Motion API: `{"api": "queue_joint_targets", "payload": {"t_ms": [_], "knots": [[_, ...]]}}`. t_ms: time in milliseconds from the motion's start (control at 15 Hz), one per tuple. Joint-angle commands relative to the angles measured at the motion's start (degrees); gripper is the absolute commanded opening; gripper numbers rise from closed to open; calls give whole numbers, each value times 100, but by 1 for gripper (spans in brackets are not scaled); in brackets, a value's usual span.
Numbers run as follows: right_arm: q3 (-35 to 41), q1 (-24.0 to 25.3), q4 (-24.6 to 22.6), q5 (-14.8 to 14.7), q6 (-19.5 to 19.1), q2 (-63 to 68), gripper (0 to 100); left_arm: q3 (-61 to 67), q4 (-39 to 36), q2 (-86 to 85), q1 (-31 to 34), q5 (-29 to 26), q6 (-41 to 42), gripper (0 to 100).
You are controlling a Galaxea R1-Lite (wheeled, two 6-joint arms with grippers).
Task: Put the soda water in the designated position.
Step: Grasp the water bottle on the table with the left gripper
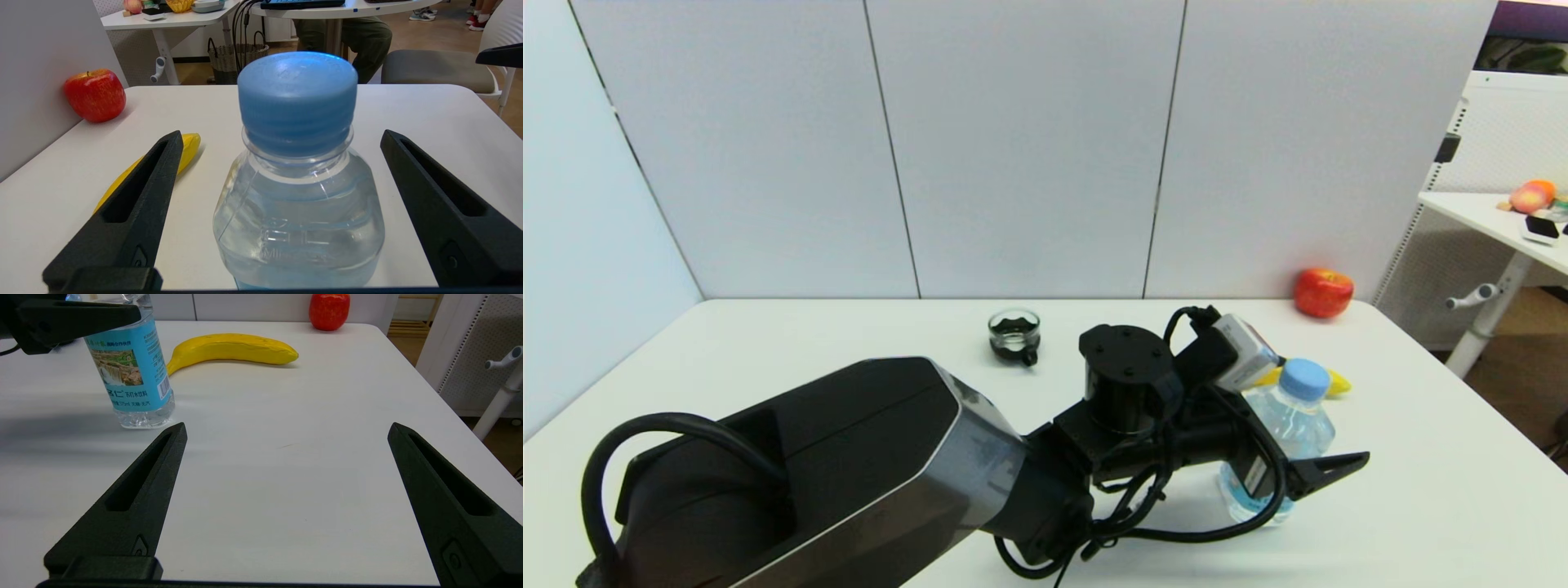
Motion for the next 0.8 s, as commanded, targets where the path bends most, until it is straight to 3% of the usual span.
{"api": "queue_joint_targets", "payload": {"t_ms": [67,400,467,800], "knots": [[0,0,-2,-1,-4,-1,100,-56,-36,85,11,-10,4,100],[0,0,-2,-1,-4,-1,100,-56,-203,103,11,-1,-66,100],[0,0,-2,-1,-4,-1,100,-64,-229,111,11,-1,-66,0],[0,0,-2,-1,-4,-1,100,-56,-370,182,11,-1,-66,0]]}}
